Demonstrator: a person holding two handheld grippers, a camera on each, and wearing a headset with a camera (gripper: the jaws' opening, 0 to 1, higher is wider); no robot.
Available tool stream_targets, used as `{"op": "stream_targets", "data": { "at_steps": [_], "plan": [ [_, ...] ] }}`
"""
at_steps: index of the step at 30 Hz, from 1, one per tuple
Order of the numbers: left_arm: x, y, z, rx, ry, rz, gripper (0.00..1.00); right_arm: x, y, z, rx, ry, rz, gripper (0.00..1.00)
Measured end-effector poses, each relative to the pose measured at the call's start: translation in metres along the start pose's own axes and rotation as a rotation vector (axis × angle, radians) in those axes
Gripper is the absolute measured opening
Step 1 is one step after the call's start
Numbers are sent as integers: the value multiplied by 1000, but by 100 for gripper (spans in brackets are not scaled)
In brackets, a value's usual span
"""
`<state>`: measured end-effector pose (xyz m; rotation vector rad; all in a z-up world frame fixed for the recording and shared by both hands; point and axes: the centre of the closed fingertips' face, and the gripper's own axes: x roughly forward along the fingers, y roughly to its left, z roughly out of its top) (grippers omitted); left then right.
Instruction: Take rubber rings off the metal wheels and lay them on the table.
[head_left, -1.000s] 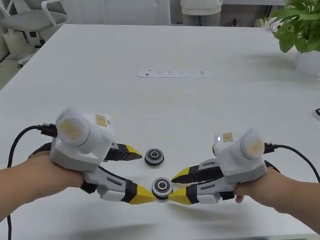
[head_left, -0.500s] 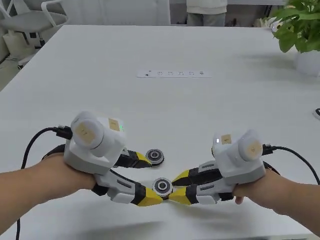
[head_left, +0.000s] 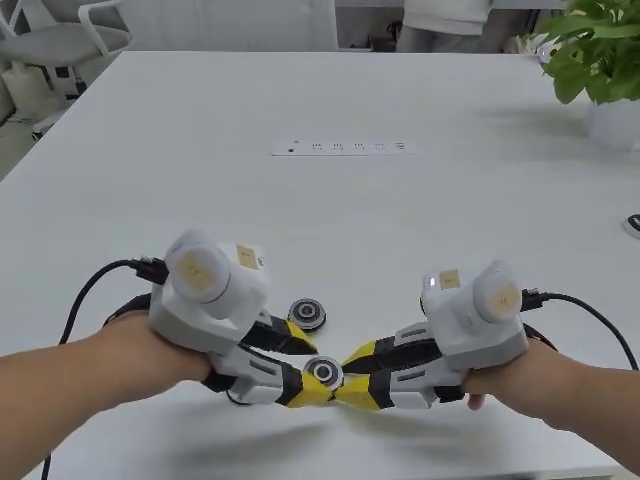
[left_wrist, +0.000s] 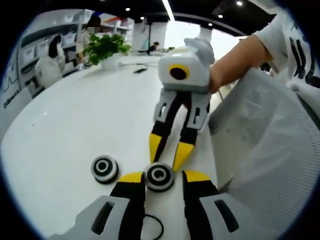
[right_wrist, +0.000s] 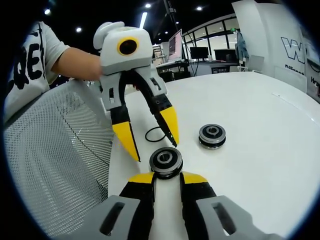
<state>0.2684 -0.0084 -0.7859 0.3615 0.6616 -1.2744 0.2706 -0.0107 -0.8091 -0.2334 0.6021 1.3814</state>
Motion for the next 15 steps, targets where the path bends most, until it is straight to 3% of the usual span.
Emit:
{"op": "stream_targets", "data": {
  "at_steps": [10, 15],
  "plan": [
    [5, 1, -4, 1, 12, 11, 19, 0, 0, 0, 2, -6, -1, 16],
    [6, 3, -4, 59, 14, 37, 15, 0, 0, 0, 3, -7, 1, 16]
  ]
}}
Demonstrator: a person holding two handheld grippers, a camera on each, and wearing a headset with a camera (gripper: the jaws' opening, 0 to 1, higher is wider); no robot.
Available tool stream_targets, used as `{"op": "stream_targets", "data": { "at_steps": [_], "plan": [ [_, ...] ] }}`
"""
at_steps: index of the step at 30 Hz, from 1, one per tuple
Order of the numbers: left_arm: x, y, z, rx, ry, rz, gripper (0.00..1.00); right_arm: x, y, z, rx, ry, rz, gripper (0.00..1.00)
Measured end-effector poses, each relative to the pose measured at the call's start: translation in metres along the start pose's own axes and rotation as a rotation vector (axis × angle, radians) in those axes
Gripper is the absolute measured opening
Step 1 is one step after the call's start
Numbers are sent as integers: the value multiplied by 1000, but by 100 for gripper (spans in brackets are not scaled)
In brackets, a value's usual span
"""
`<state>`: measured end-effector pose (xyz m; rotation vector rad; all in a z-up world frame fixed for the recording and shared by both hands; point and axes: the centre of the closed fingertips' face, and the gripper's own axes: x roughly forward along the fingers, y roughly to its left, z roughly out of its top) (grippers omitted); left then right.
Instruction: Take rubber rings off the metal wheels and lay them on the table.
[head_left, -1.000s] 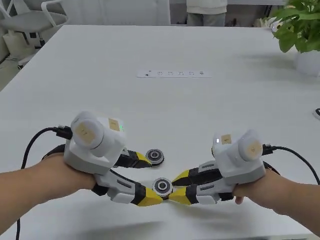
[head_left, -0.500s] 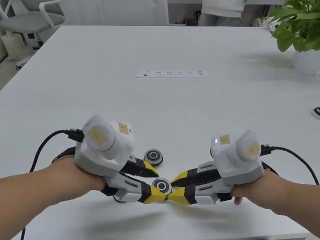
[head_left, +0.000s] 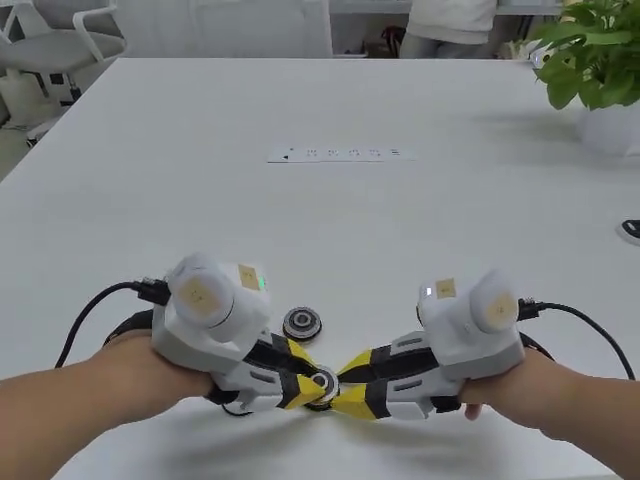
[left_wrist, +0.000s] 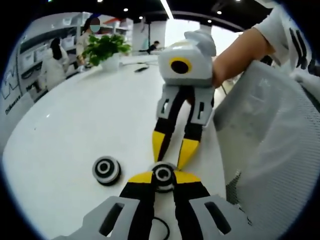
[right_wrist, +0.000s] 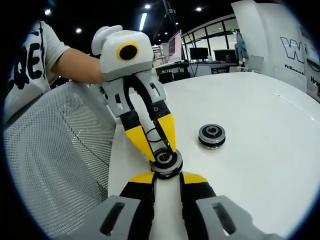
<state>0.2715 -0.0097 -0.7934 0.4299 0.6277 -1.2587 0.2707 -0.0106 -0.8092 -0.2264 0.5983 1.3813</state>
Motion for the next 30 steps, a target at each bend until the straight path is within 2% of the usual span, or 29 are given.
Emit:
{"op": "stream_targets", "data": {
  "at_steps": [6, 21, 27, 30],
  "plan": [
    [0, 0, 0, 50, 6, 13, 14, 0, 0, 0, -2, 2, -1, 15],
    [1, 1, 0, 76, 11, 31, 14, 0, 0, 0, 8, 0, -7, 14],
    [1, 1, 0, 89, 19, 37, 14, -3, -3, -3, 29, 16, -13, 3],
    [2, 1, -1, 89, 18, 39, 14, -2, -3, -3, 33, 15, -15, 3]
  ]
}}
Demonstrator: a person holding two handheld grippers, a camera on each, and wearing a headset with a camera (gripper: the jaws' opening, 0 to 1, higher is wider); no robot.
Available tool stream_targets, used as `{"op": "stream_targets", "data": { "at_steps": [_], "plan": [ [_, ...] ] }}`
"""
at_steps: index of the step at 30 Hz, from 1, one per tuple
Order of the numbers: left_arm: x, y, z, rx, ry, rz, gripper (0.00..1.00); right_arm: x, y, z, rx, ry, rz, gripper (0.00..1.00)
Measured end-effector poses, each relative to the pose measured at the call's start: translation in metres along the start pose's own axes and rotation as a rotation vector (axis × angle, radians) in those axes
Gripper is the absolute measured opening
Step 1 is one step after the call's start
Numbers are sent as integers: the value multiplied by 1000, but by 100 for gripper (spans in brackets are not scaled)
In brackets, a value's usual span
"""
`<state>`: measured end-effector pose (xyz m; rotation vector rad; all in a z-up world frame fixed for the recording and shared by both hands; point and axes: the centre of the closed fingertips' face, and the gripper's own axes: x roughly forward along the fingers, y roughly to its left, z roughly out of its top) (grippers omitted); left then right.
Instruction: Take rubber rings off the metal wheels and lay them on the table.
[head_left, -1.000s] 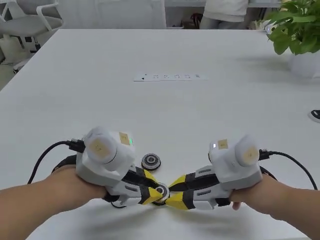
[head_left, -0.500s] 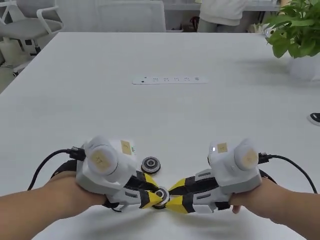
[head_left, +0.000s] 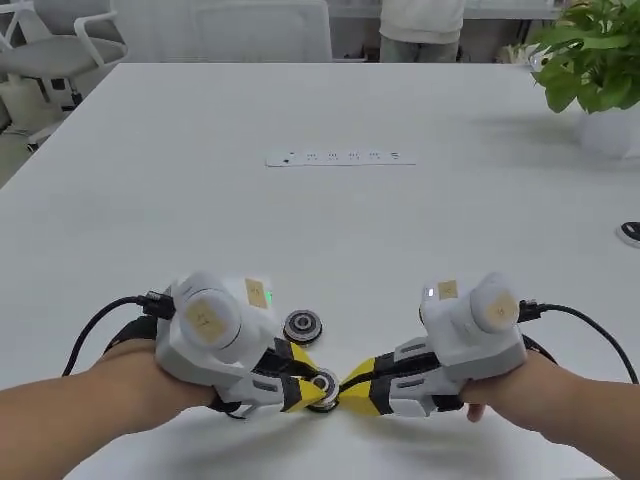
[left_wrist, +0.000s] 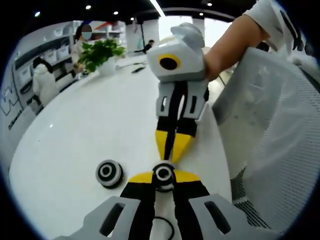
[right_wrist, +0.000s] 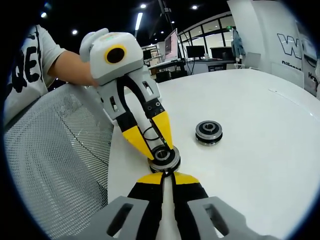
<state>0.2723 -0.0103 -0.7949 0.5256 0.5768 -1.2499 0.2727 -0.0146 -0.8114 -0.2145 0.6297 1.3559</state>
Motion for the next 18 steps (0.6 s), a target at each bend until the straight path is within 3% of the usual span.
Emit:
{"op": "stream_targets", "data": {
  "at_steps": [12, 18],
  "plan": [
    [-1, 0, -1, 14, 9, 11, 13, 0, -4, 1, 87, -3, -16, 0],
    [-1, 0, -1, 21, 13, 21, 13, -1, -6, 2, 192, -30, -16, 0]
  ]
}}
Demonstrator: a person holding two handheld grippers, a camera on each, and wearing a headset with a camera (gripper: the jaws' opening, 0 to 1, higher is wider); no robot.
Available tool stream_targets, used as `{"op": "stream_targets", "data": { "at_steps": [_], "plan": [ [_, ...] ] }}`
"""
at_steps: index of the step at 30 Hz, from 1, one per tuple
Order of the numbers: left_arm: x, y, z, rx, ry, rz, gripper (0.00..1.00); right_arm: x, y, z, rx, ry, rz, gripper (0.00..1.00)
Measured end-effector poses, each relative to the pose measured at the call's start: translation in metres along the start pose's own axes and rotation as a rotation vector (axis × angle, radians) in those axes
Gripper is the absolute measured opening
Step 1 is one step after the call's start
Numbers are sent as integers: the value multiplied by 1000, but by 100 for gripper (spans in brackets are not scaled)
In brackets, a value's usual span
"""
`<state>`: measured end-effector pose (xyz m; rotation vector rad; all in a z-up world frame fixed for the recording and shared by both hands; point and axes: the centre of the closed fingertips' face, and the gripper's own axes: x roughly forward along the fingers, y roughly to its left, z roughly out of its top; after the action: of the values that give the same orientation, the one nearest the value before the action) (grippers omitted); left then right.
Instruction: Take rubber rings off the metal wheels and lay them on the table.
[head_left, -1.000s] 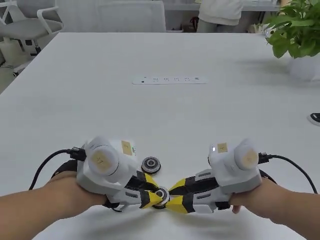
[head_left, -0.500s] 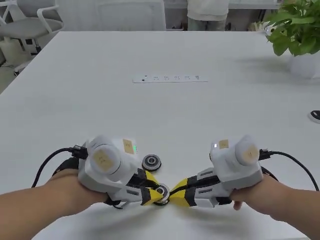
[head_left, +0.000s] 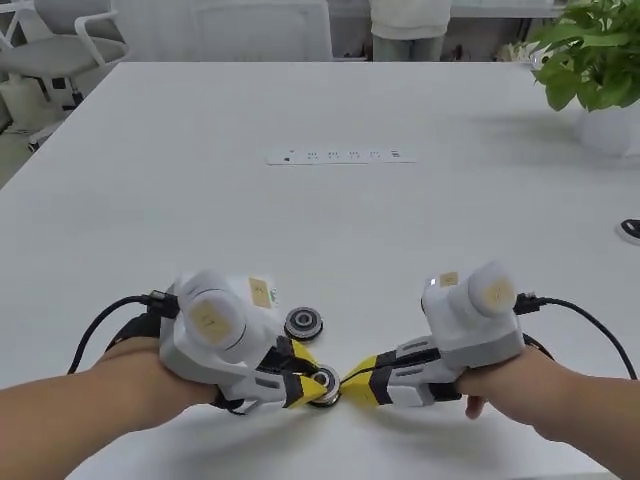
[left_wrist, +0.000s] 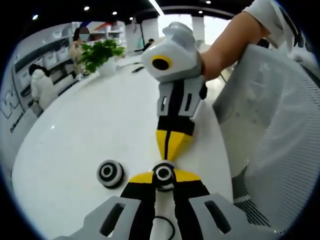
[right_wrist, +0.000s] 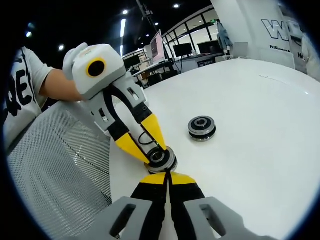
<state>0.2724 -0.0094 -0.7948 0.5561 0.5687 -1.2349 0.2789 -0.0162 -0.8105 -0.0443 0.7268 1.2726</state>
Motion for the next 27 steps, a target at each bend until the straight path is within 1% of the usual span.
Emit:
{"op": "stream_targets", "data": {
  "at_steps": [1, 5, 6, 11, 13, 15, 17, 27],
  "plan": [
    [0, 0, 0, 0, 0, 1, 13, 0, -1, 1, 10, -5, 1, 0],
    [0, 1, 0, 1, 4, 5, 13, -5, -3, 5, 100, -56, 1, 0],
    [0, 1, 0, 2, 4, 6, 13, -6, -3, 6, 117, -61, 1, 0],
    [0, 1, 0, 3, 8, 8, 13, -8, -3, 10, 154, -92, 7, 0],
    [1, 1, 0, 3, 11, 12, 13, -8, -3, 10, 150, -92, 5, 0],
    [1, 1, 0, 4, 12, 14, 13, -8, -1, 13, 149, -105, 13, 0],
    [1, 1, 0, 3, 13, 14, 13, -8, -1, 12, 143, -102, 12, 0],
    [1, 1, 0, 1, 19, 18, 12, -8, 2, 14, 171, -115, 30, 0]
  ]
}}
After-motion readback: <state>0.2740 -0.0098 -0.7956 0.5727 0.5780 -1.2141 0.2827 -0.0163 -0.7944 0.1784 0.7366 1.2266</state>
